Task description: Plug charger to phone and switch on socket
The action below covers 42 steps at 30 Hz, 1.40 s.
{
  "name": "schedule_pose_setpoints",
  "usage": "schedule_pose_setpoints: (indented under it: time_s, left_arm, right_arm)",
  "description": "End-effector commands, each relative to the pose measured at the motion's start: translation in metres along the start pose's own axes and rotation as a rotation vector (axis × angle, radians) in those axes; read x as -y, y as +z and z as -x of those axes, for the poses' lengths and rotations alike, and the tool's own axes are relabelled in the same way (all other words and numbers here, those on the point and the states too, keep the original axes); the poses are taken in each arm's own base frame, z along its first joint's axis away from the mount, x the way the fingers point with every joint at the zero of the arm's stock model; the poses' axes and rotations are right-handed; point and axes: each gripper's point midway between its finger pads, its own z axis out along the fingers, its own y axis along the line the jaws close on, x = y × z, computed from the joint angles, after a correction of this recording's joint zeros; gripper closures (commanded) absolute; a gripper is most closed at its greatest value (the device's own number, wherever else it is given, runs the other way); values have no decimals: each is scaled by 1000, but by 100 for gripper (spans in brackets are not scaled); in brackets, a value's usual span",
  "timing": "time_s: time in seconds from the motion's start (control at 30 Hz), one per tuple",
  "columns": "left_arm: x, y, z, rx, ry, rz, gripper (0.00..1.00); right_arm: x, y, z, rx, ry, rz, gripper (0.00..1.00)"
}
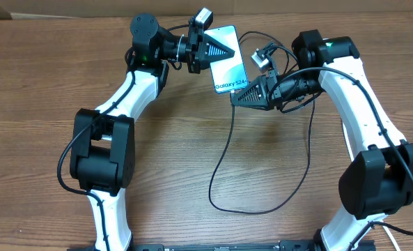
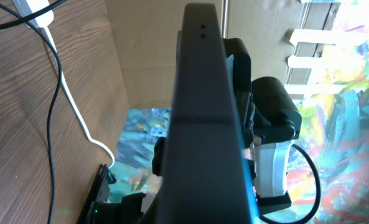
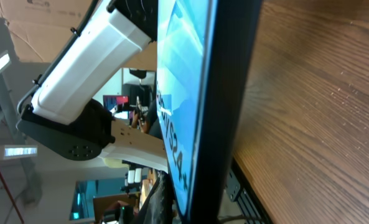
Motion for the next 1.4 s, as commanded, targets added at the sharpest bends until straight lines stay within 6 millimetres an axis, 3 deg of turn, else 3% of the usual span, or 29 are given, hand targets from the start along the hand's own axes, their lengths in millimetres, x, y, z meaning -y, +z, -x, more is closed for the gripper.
schedule_pose_setpoints:
  time_s: [0.0, 0.33, 0.77, 0.93, 1.07, 1.1, 1.23, 1.37]
  left_arm:
    - [11, 15, -16, -93, 81, 7, 96]
    - [11, 26, -21, -118, 39, 6, 96]
    - [11, 27, -21, -118, 13, 8, 96]
    - [11, 26, -21, -117, 21, 7, 96]
    - [11, 26, -21, -117, 21, 7, 96]
    - [11, 25, -21, -115, 22, 8, 96]
    - [11, 16, -16, -93, 44, 8, 96]
    - [11, -8, -6, -42, 45, 12, 96]
  right_arm:
    - [-12, -20, 11, 68, -56, 14, 97]
    - [-10, -20, 13, 73, -77, 2, 97]
    - [-7, -21, 22, 91, -65, -10, 97]
    - [-5, -21, 21, 88, -63, -22, 90]
    - [-5, -21, 21, 87, -59, -24, 67]
    - [-5, -21, 20, 86, -56, -24, 65]
    - [-5, -21, 19, 83, -43, -23, 65]
    - [-5, -21, 17, 80, -33, -22, 61]
